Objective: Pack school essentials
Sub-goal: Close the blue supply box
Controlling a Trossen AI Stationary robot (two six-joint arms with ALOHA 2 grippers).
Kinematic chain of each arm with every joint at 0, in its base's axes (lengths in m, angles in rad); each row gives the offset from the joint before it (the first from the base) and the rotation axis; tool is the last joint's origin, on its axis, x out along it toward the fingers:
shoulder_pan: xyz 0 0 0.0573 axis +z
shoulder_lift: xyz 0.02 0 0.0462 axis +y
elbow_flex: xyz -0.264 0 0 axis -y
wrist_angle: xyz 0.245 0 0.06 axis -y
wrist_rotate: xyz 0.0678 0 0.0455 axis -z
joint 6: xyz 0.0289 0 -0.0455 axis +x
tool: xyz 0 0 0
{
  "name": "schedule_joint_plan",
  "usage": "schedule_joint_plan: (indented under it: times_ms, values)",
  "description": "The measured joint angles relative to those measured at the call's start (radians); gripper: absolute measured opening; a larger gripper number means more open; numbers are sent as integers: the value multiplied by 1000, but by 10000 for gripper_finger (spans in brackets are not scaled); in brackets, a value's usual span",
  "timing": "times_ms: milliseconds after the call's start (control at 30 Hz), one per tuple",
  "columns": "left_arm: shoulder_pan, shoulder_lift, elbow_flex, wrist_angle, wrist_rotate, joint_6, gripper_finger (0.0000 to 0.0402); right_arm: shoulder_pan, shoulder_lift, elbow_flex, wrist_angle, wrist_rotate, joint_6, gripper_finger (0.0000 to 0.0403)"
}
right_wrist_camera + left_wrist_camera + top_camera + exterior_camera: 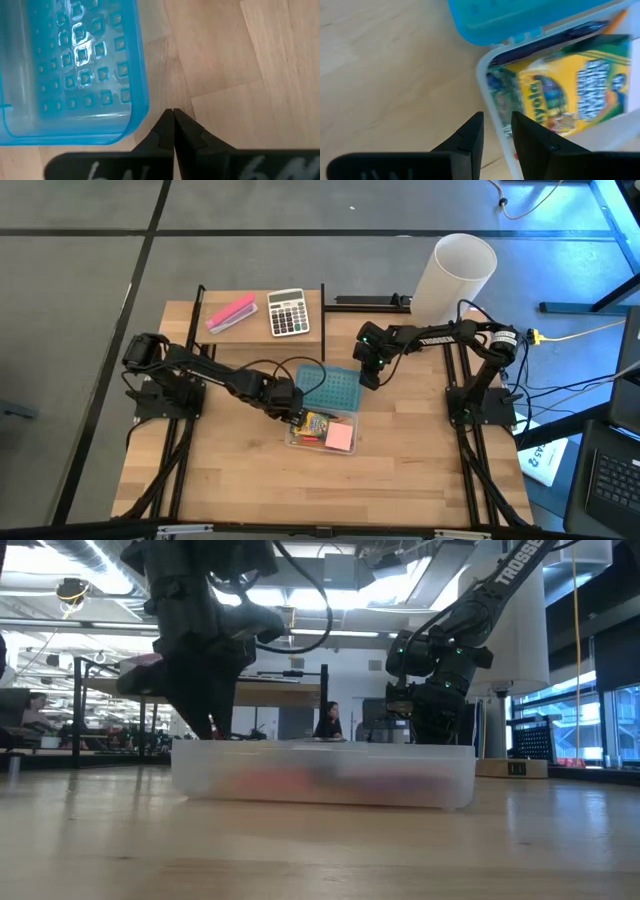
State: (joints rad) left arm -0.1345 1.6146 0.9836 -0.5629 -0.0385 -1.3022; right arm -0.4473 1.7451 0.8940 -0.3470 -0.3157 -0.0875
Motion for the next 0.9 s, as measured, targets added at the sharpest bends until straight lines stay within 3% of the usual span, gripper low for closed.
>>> schedule_joint_plan:
  times_ms: [900]
  values:
    - [-1,85,-1,34,30,31,85,0,0,0,15,-4,1,0]
